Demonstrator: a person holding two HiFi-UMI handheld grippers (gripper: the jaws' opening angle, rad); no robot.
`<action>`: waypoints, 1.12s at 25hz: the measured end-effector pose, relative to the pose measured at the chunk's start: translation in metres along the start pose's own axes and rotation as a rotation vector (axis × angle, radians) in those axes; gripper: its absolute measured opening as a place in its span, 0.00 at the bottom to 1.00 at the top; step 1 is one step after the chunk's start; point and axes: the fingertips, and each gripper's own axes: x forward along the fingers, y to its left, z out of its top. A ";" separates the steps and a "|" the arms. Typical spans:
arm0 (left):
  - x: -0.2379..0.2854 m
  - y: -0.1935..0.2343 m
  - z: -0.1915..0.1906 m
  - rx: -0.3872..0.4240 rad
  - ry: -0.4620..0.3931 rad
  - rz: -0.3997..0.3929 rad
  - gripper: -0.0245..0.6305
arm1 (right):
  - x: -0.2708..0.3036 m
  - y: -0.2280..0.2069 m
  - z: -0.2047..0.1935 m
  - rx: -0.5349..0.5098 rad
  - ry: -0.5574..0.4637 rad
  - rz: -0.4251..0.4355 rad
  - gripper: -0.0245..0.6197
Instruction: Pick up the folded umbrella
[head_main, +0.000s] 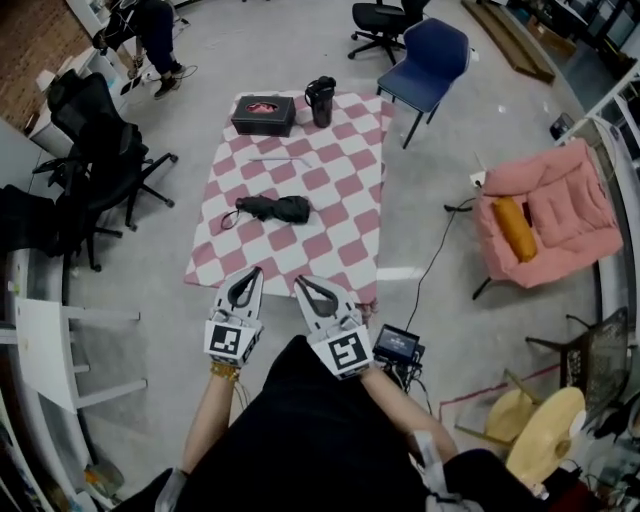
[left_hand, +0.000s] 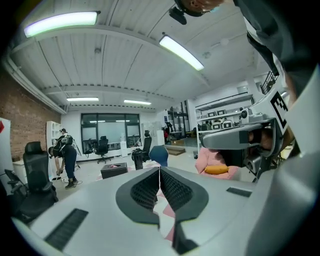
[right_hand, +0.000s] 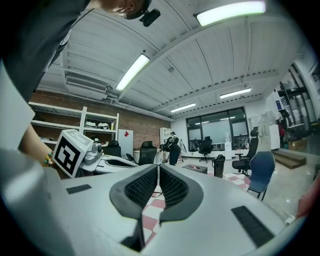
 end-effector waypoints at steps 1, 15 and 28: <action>0.005 0.005 -0.003 0.011 0.004 -0.016 0.06 | 0.003 -0.001 -0.002 -0.004 0.018 -0.003 0.07; 0.086 0.105 -0.053 0.192 0.155 -0.298 0.06 | 0.081 -0.020 -0.008 -0.055 0.097 -0.167 0.07; 0.171 0.121 -0.126 0.550 0.315 -0.624 0.07 | 0.126 -0.026 -0.015 -0.068 0.151 -0.251 0.07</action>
